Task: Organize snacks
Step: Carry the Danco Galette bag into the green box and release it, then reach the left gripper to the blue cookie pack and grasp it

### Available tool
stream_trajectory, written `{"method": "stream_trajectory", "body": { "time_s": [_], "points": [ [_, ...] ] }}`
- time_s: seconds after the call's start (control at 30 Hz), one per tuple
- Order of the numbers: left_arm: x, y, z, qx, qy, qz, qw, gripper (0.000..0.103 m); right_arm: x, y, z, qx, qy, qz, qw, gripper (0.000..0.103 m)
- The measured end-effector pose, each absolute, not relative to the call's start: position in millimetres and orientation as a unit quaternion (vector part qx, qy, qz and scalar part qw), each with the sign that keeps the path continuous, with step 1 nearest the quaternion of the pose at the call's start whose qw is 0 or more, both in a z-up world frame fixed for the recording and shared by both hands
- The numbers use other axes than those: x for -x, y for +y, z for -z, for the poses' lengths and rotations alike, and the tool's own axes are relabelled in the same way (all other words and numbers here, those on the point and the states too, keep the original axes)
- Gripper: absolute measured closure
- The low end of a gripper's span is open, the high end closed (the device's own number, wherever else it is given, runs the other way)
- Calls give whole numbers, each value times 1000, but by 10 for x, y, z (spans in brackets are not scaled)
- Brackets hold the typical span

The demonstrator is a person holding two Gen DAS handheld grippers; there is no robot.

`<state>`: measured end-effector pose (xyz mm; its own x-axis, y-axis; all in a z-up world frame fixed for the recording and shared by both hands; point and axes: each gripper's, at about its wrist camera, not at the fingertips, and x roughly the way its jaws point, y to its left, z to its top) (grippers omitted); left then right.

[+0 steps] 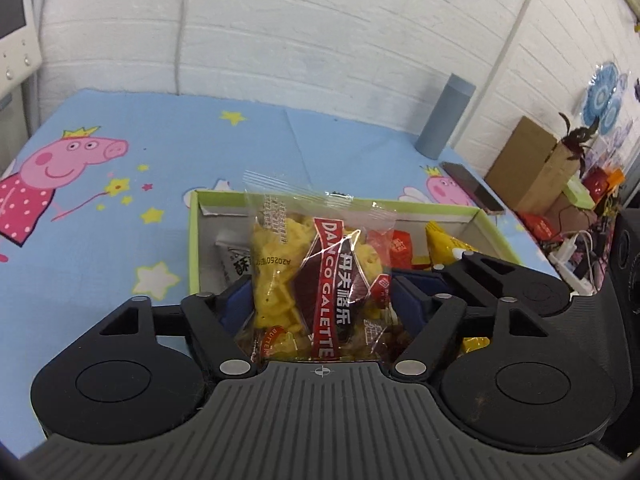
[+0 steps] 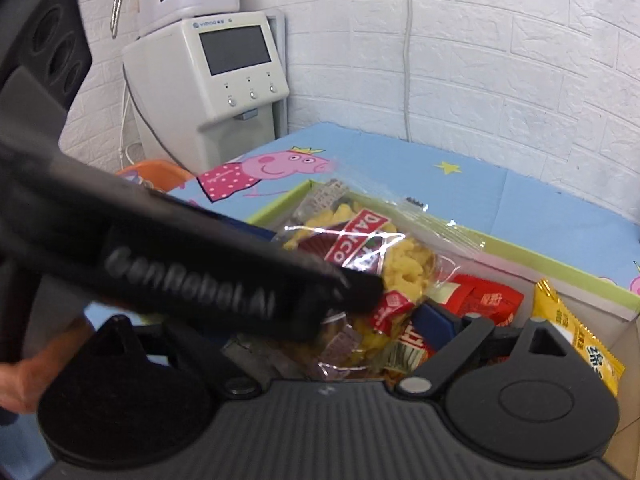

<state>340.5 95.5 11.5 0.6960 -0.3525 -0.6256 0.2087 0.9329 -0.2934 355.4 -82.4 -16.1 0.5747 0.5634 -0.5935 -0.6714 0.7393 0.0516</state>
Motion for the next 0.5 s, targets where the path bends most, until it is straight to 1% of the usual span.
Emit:
{"method": "stream_trajectory", "body": {
  "time_s": [0.17, 0.27, 0.37, 0.5],
  "points": [
    [-3125, 937, -342, 99, 330, 158, 925, 35, -3407, -993, 3, 78, 287, -341, 892, 10],
    [-2799, 899, -481, 95, 302, 161, 935, 29, -3101, -1216, -169, 65, 256, -327, 907, 10],
    [-2497, 835, -546, 95, 292, 165, 937, 28, -2713, -1403, -235, 43, 242, -323, 914, 10],
    [-2179, 715, -545, 92, 295, 172, 935, 26, -2172, -1580, -155, 18, 239, -313, 919, 10]
  ]
}}
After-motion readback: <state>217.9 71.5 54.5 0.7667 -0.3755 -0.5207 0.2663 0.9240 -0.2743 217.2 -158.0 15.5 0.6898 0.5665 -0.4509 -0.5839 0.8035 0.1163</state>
